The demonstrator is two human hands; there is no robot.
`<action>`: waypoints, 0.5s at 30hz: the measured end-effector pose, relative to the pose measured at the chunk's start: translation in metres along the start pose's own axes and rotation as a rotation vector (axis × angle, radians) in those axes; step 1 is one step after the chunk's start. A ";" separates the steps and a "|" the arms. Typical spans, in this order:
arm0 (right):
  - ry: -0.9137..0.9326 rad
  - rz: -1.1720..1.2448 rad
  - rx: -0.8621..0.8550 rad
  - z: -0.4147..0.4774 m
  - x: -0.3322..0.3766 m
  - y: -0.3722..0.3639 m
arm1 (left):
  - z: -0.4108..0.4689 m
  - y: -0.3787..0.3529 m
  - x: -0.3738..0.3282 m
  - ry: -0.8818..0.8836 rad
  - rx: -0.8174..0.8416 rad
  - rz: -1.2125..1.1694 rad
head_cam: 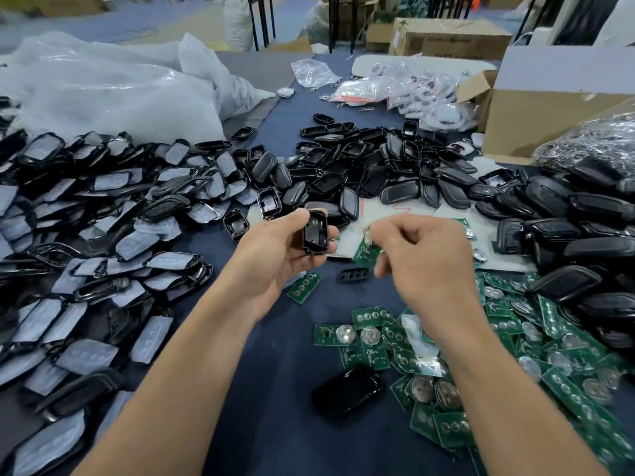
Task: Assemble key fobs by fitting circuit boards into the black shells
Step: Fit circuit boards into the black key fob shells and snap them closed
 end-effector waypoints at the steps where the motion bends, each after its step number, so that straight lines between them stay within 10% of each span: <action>1: -0.109 0.243 0.053 0.002 -0.009 -0.003 | 0.000 -0.001 0.001 0.007 0.010 -0.001; 5: -0.345 0.687 0.217 0.004 -0.025 -0.025 | -0.002 -0.008 0.005 0.036 0.049 0.018; 15: -0.191 0.533 0.254 0.006 -0.020 -0.028 | -0.007 -0.018 0.013 0.065 0.128 0.134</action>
Point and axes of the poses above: each hand's wrist, its own z-axis towards the middle knuckle, its own y-axis out of the back of the hand, x = y × z, the point moved 9 cm from there along z, towards the middle knuckle, and after that the axes turned 9 degrees about -y, right-handed, at the moved point
